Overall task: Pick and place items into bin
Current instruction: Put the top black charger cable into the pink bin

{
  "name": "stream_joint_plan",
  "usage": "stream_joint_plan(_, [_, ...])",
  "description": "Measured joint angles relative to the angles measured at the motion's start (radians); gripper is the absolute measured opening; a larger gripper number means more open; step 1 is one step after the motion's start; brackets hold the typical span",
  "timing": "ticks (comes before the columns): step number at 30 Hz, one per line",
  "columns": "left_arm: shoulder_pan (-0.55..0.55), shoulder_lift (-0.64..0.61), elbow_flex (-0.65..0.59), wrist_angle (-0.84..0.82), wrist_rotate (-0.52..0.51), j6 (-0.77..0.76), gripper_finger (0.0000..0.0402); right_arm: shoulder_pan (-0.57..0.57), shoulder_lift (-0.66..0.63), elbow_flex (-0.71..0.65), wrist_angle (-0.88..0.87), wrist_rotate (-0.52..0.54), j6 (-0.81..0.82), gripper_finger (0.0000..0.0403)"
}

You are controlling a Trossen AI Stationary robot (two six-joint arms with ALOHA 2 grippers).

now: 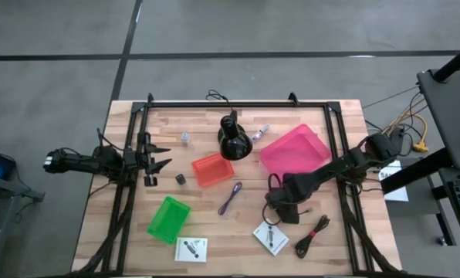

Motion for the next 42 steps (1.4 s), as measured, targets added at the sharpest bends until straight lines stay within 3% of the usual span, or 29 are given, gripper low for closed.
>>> stream_joint_plan(21, [0.0,0.0,0.0,0.0,0.0,0.0,0.0137,0.0,-0.001,-0.022,0.027,0.004,0.001,0.0134])
stream_joint_plan(42, [0.0,0.0,0.0,0.0,0.0,0.0,0.0137,0.0,-0.001,-0.024,0.024,-0.022,0.0,0.0027])
